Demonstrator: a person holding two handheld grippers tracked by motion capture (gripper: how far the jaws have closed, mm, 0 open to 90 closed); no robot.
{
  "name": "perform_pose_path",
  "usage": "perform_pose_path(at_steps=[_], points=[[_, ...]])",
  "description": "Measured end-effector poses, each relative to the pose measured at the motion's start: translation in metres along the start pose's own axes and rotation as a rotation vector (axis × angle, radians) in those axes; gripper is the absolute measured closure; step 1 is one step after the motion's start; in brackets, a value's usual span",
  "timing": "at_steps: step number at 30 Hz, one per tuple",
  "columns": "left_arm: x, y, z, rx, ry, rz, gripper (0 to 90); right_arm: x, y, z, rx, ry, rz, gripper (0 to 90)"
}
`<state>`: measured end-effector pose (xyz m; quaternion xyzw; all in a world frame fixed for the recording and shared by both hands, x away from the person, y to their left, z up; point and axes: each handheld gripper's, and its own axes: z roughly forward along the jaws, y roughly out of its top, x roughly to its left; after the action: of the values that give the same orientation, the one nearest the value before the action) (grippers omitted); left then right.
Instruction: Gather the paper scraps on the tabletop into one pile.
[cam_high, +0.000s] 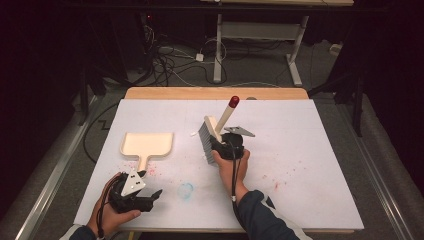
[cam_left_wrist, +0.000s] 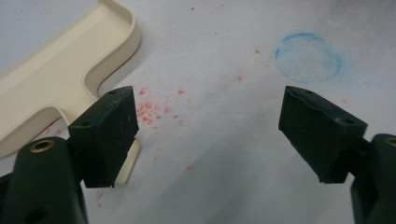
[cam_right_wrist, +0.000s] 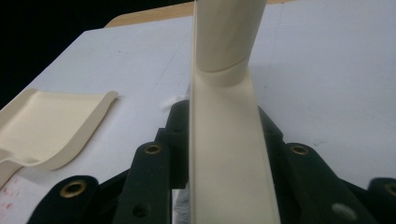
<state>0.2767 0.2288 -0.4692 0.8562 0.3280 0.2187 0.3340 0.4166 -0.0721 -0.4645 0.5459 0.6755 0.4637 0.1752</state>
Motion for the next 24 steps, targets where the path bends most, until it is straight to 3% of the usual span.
perform_pose_path(at_steps=[6, 12, 20, 24], points=[[-0.001, 0.001, 0.002, 0.005, -0.005, 0.001, 19.0, -0.002, 0.005, -0.021, -0.041, 0.029, 0.004, 67.8], [-0.001, 0.001, 0.003, 0.007, -0.009, 0.005, 19.0, 0.003, 0.015, -0.026, -0.093, 0.06, 0.001, 67.8], [-0.001, 0.001, 0.003, 0.008, -0.015, 0.006, 19.0, 0.017, 0.022, -0.003, -0.098, 0.11, 0.0, 67.7], [0.0, 0.001, 0.004, 0.013, -0.02, 0.011, 19.0, 0.019, 0.014, 0.024, -0.051, 0.096, -0.002, 67.7]])
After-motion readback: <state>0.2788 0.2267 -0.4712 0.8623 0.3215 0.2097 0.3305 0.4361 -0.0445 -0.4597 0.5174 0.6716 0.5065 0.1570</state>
